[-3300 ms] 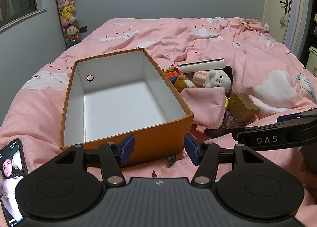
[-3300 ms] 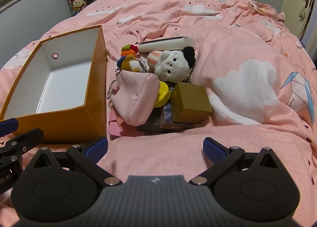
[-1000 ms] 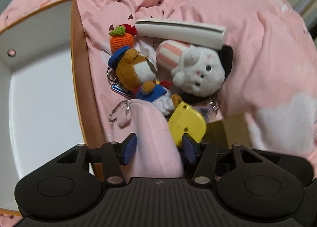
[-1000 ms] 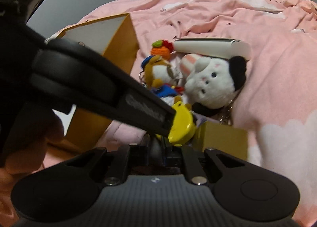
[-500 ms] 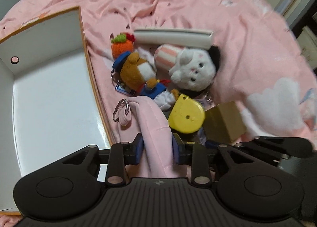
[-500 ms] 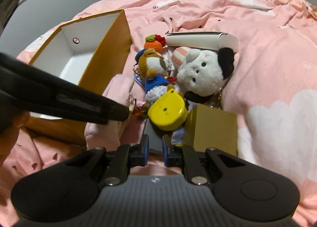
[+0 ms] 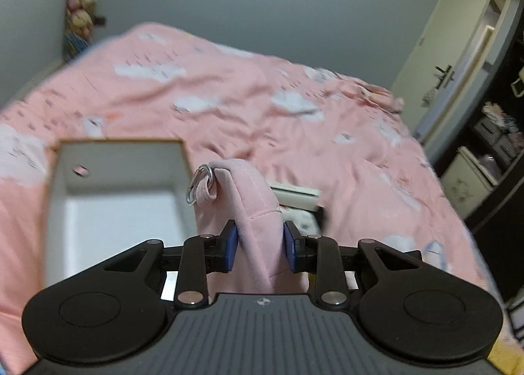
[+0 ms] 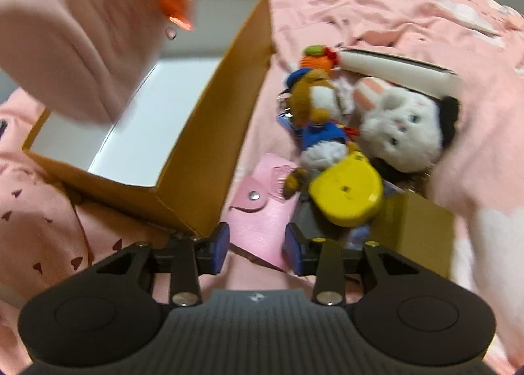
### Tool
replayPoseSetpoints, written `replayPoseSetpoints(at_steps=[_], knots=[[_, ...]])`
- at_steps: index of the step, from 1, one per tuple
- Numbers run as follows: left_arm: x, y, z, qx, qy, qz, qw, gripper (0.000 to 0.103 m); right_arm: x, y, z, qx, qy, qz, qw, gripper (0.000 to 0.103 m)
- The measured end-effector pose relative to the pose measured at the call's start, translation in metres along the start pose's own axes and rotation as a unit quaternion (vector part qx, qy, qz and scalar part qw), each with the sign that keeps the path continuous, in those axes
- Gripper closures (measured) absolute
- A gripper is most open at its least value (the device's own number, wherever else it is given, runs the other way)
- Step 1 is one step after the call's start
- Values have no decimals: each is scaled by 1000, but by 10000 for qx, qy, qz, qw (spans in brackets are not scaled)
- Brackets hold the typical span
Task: Organize objects
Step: 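Lower the pink pouch into the shoebox while the right gripper grasps the pink card wallet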
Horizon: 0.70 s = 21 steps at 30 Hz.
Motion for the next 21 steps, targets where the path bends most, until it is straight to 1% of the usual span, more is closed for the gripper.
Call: replayPoseSetpoints(at_steps=[2, 4, 7, 9, 11, 13, 15, 17, 21], knots=[[-2, 2, -15, 296, 84, 31, 9995, 70, 5, -11, -6, -7, 176, -148, 9997, 60], [-6, -6, -31, 511, 254, -51, 9984, 70, 7, -25, -14, -117, 481, -325, 9982, 60], [-18, -17, -46, 573, 451, -173, 9972, 70, 5, -40, -20, -255, 915, -528, 9941, 60], [-23, -24, -56, 568, 556, -232, 9966, 70, 4, -48, -22, -278, 1122, -625, 9913, 60], [-27, -31, -63, 630, 607, -311, 9957, 70, 3, -55, -24, -389, 1314, -699, 9881, 60], [-33, -33, -71, 667, 659, -356, 9950, 70, 4, -61, -28, -566, 1603, -698, 9830, 56], [-40, -38, -78, 645, 732, -388, 9945, 70, 6, -66, -31, -880, 1858, -641, 9765, 45], [-46, -41, -84, 597, 810, -408, 9941, 70, 9, -72, -30, -1126, 1985, -622, 9716, 41], [-61, -49, -92, 639, 857, -542, 9928, 70, 12, -82, -32, -1482, 2275, -480, 9612, 30]])
Point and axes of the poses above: each gripper's, at about its wrist camera, not at the fingertips, and y roughly against the way its jaws point, z to its right, x to its top, the point moved 9 cm from there along -y, roughly the way its jaws point, and after that the axes turned 14 degrees about -z, right-handed, at the moved point
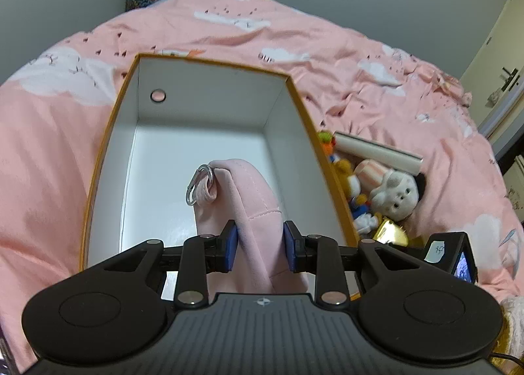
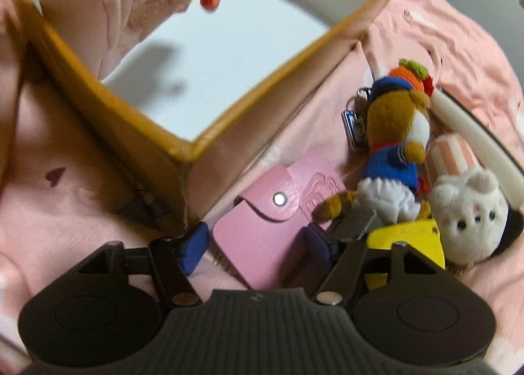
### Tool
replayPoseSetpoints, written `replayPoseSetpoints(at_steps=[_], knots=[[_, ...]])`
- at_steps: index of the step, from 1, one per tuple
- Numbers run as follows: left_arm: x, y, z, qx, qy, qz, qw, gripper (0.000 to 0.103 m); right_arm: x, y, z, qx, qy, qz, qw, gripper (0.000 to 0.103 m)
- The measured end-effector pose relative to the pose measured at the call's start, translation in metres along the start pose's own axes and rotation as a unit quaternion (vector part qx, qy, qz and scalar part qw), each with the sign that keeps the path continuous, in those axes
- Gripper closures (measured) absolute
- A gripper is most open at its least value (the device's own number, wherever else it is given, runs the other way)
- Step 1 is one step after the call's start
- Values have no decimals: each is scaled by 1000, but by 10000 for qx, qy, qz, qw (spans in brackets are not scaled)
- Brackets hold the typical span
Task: Organize objects
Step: 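Lower the pink pouch into the shoebox while the right gripper grasps the pink card wallet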
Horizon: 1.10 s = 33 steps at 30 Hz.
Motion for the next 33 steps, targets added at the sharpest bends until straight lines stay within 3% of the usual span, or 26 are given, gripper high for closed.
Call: replayPoseSetpoints(at_steps=[4, 7, 14, 16, 21, 24, 28, 30, 33], knots=[[-4, -6, -5, 7, 34, -46, 10000, 70, 3, -13, -3, -470, 209, 36, 9987, 23], [-5, -5, -6, -8, 26, -43, 10000, 70, 3, -15, -2, -686, 208, 55, 9974, 28], [-5, -2, -6, 0, 15, 17, 10000, 70, -9, 9, 8, -647, -188, 137, 9976, 66], [-6, 0, -6, 13, 4, 43, 10000, 70, -13, 20, 16, -627, -406, 214, 9970, 73], [-6, 4, -7, 10, 3, 108, 9999, 70, -20, 50, 50, -217, -1245, 392, 9912, 84], [-6, 5, -7, -15, 11, 125, 9999, 70, -17, 67, 62, 406, -1863, 639, 9796, 87], [-5, 7, -8, -58, -16, 140, 9999, 70, -17, 86, 65, 890, -2360, 924, 9633, 87], [-5, 9, -9, -92, -1, 150, 9998, 70, -32, 116, 64, 966, -2486, 1056, 9580, 87], [-4, 13, -10, -109, -1, 190, 9998, 70, -30, 128, 74, 988, -2592, 1298, 9519, 87]])
Point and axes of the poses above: each gripper's, at about its wrist camera, not at the fingertips, and y roughly against the way its jaws point, z to its right, x to its top, the point moved 9 cm from there along -y, roughly the way its jaws point, and after that the axes turned 14 degrees about -z, right-handed, at the moved point
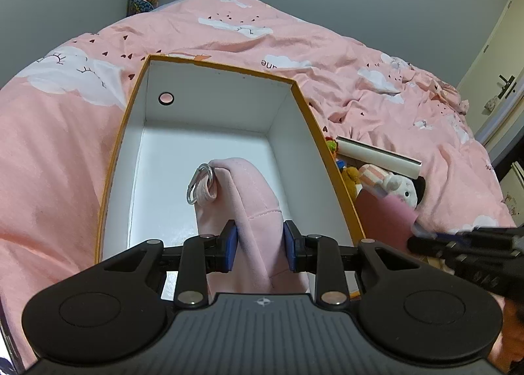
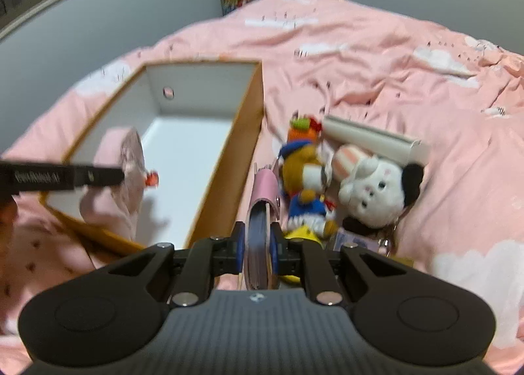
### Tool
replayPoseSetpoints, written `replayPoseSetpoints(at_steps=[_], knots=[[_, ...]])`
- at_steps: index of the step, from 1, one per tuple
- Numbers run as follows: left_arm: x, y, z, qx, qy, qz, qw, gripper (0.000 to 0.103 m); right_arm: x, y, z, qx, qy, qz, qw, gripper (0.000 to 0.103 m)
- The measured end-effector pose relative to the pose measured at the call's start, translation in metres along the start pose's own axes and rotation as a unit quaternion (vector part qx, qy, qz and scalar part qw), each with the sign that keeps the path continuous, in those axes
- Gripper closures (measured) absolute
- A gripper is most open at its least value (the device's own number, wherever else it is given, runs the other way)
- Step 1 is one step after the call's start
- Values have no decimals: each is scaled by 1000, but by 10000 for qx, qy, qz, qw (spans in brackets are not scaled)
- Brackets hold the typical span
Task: Organize objects
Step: 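Lower the pink pouch into the shoebox while the right gripper grasps the pink card wallet, then place the pink card wallet into the shoebox beside the pouch with the right gripper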
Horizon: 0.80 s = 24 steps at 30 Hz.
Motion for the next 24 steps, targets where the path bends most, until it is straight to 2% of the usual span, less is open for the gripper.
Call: replayPoseSetpoints(at_steps=[6, 10, 12, 15, 24], knots=[[5, 6, 1, -82, -119, -4, 9999, 70, 28, 46, -11, 213, 68, 645, 9977, 88], [6, 7, -1, -126, -112, -47, 9998, 70, 48, 57, -33, 706, 134, 891, 9934, 88], [6, 4, -5, -247, -27, -115, 9996, 70, 54, 50, -47, 909, 190, 825, 9923, 88], [6, -3, -11, -485, 164, -264, 9983, 70, 57, 26, -63, 932, 239, 579, 9937, 88], [7, -32, -15, -778, 503, -635, 9937, 70, 45, -34, -71, 451, 232, -115, 9986, 88]])
Point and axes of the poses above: each gripper's, at about its wrist camera, not at the fingertips, and y roughly against the way its jaws point, z to its right, x to its top, the point moved 9 cm from there along -y, roughly the way its jaws point, and after that the axes turned 14 degrees about -z, right-handed, at the moved point
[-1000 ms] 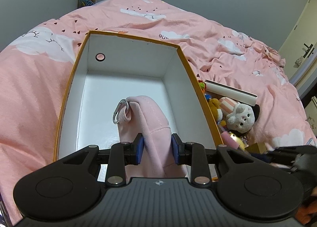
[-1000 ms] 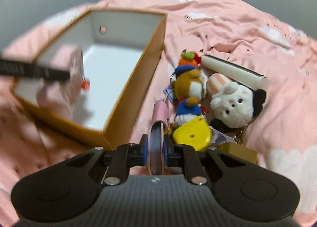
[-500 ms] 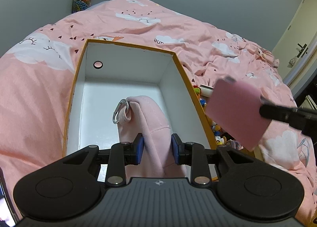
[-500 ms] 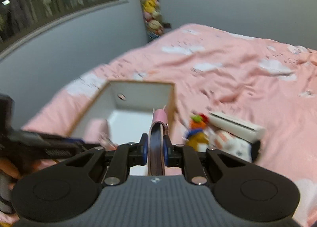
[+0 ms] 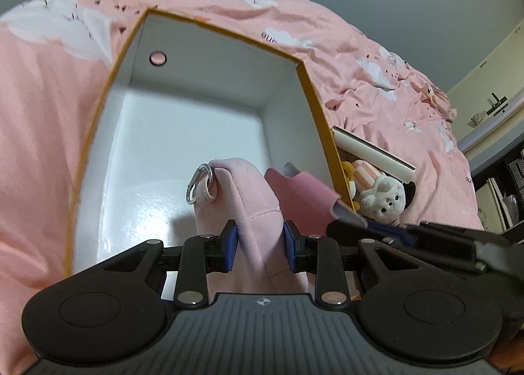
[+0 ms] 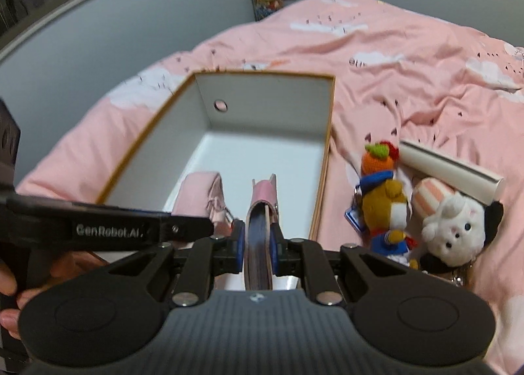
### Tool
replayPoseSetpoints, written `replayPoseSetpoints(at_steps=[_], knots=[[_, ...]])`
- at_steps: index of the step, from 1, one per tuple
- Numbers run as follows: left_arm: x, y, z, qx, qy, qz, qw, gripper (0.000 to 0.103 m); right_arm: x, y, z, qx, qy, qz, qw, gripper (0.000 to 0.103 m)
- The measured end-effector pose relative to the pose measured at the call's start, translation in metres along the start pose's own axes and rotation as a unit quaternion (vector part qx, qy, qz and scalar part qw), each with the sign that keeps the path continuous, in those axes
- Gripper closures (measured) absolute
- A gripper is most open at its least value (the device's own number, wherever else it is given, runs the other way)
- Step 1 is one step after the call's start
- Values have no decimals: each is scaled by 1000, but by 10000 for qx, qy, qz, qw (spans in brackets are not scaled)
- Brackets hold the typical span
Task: Organize objects
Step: 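Place the pink card wallet into the shoebox beside the pouch with the right gripper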
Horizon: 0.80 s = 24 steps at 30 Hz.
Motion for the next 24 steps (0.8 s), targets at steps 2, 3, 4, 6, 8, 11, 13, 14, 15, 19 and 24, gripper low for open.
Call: replayPoseSetpoints(at_steps=[2, 3, 4, 6, 8, 11, 13, 14, 15, 19, 24], knots=[[1, -5, 0, -9, 22, -79, 10000, 70, -2, -8, 0, -155, 53, -102, 9998, 88], [1, -8, -1, -13, 38, -118, 9999, 70, -3, -13, 0, -237, 75, -159, 9996, 88], [2, -10, -2, -30, 69, -171, 9998, 70, -4, -17, 0, -285, 84, -208, 9993, 88], [2, -16, -4, -136, 147, -287, 9994, 70, -5, -23, 0, -315, 87, -299, 9990, 88], [2, -21, -4, -236, 186, -374, 9989, 70, -6, -27, 0, -346, 116, -318, 9988, 87], [3, -28, -4, -306, 196, -465, 9983, 70, -6, -28, -1, -442, 142, -413, 9981, 87], [3, -31, -4, -379, 188, -521, 9977, 70, -9, -30, 2, -436, 48, -618, 9971, 86], [3, -32, -4, -400, 172, -540, 9976, 70, -11, -31, 3, -401, -9, -686, 9968, 86], [3, -33, -3, -419, 156, -560, 9974, 70, -12, -32, 5, -341, -71, -757, 9965, 86], [3, -38, -1, -461, 105, -625, 9969, 70, -16, -35, 9, -109, -345, -975, 9946, 86], [4, -42, 3, -418, -58, -669, 9969, 70, -21, -34, 9, -82, -360, -1055, 9937, 84]])
Point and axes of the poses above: each gripper's, at about its wrist camera, not at the fingertips, and y roughly against the way its jaws point, z to its right, x to its top, the point moved 9 cm from there along -y, roughly the way its jaws point, and after that the axes turned 14 degrees about -z, right-handed, at the moved point
